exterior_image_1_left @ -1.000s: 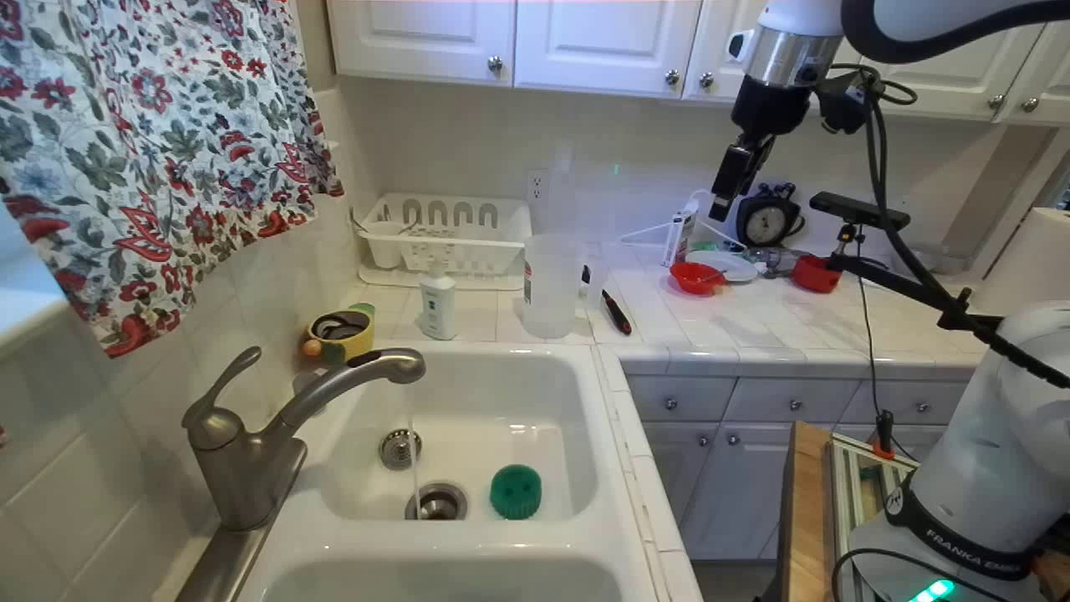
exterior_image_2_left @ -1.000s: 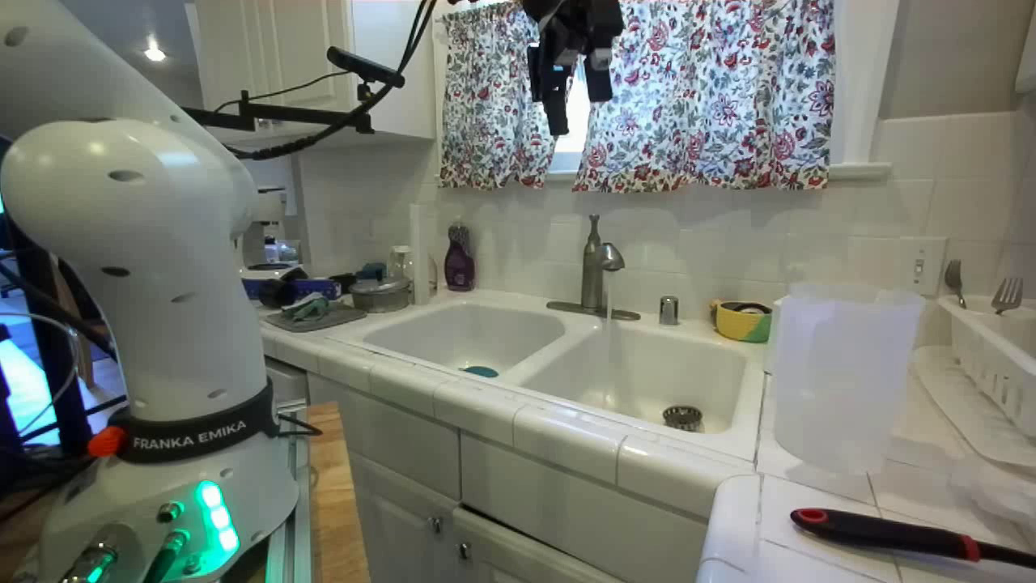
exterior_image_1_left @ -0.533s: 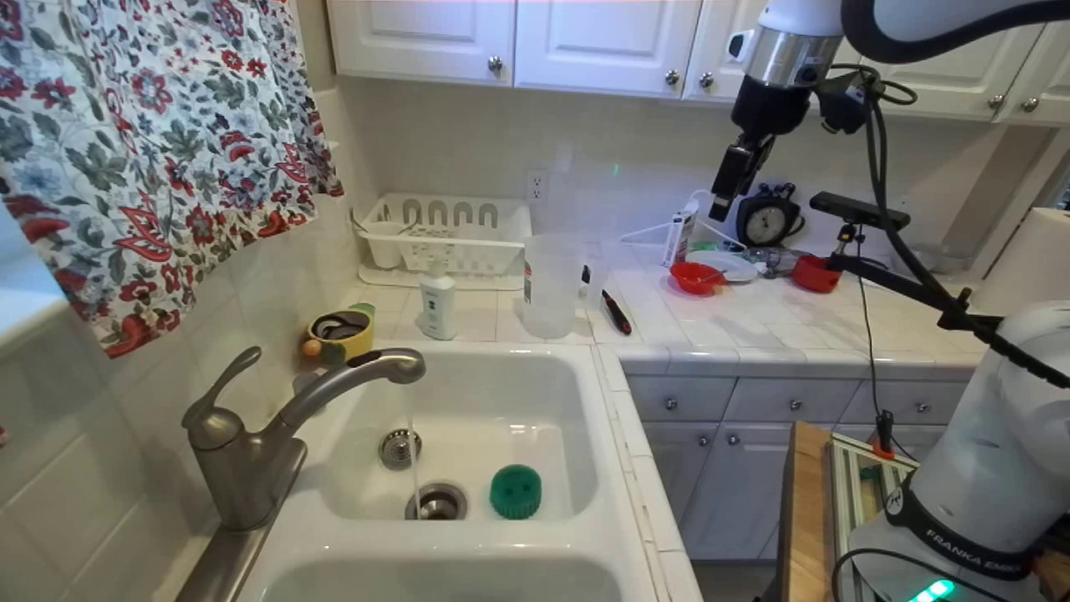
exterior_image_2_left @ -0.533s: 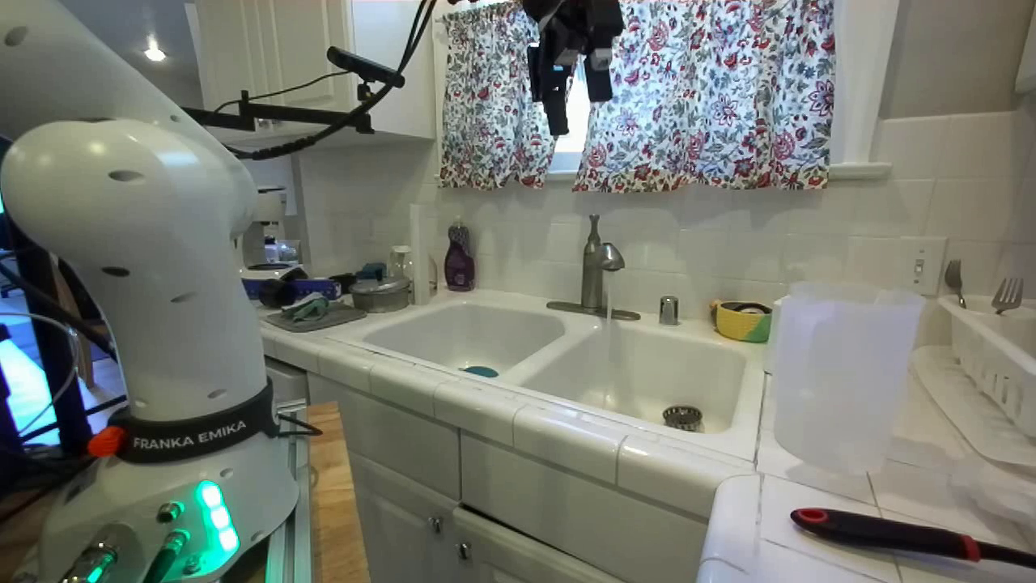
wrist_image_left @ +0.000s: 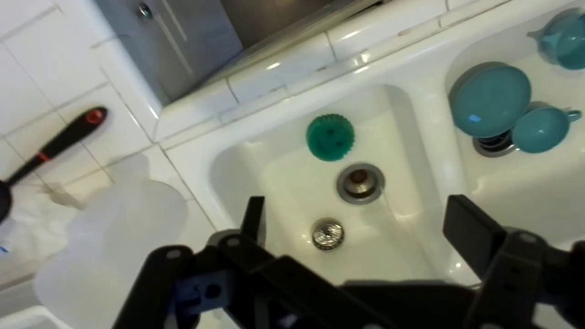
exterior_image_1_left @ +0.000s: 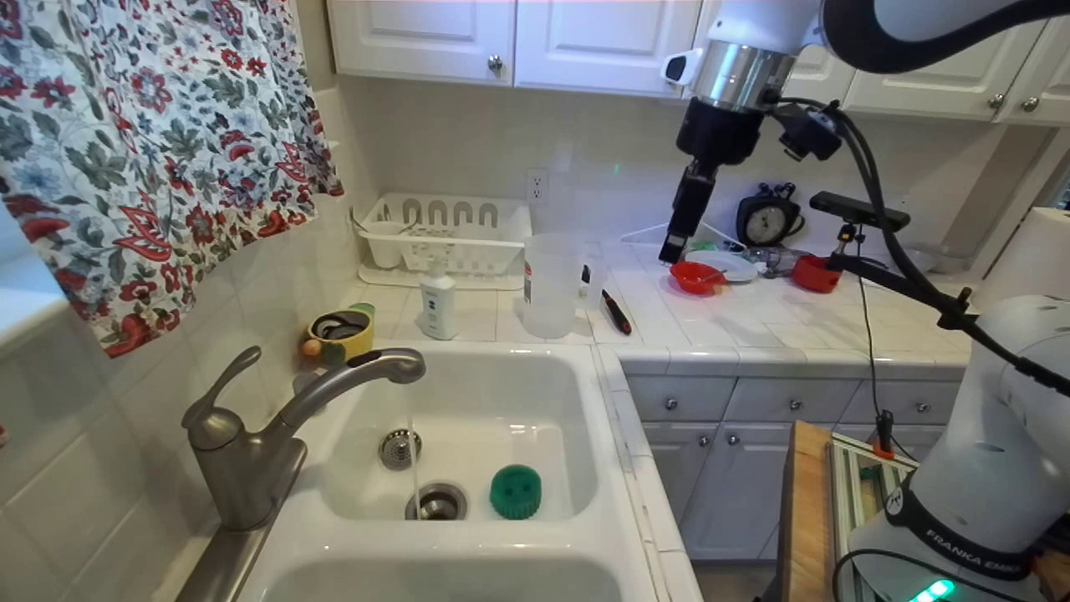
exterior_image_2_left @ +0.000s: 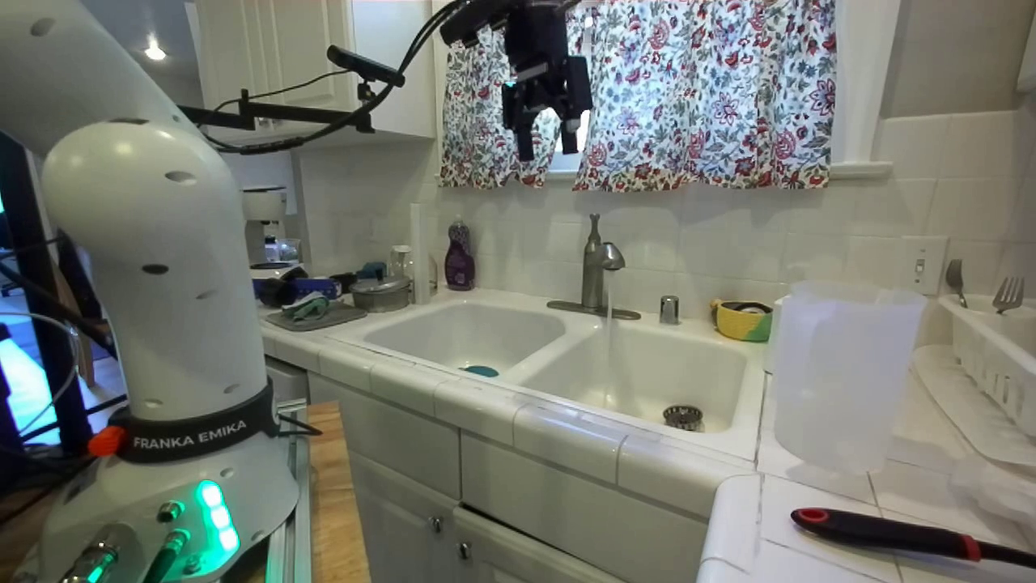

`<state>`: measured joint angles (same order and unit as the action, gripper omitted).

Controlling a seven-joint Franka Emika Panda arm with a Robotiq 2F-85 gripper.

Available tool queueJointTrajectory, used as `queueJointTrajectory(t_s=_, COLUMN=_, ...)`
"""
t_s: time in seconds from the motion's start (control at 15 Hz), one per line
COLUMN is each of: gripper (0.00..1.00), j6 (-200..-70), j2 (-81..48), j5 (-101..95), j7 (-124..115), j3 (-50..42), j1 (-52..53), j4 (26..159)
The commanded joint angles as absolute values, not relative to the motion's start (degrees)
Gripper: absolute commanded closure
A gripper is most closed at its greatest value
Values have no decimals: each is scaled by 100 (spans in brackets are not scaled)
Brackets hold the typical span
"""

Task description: Push the faucet handle downwards.

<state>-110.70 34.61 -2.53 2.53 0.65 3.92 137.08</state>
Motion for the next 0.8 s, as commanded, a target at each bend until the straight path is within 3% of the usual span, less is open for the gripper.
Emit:
queueJointTrajectory(t_s=0.0, gripper=0, j6=-11502, j2=2694, j5=213, j7=699, j3=157, j1=831, j4=13382)
queueJointTrajectory(t_s=0.73, gripper=0, j6=-12149, j2=318, j5=1173, j7=2249, j3=610, j1=1496, j4=11608)
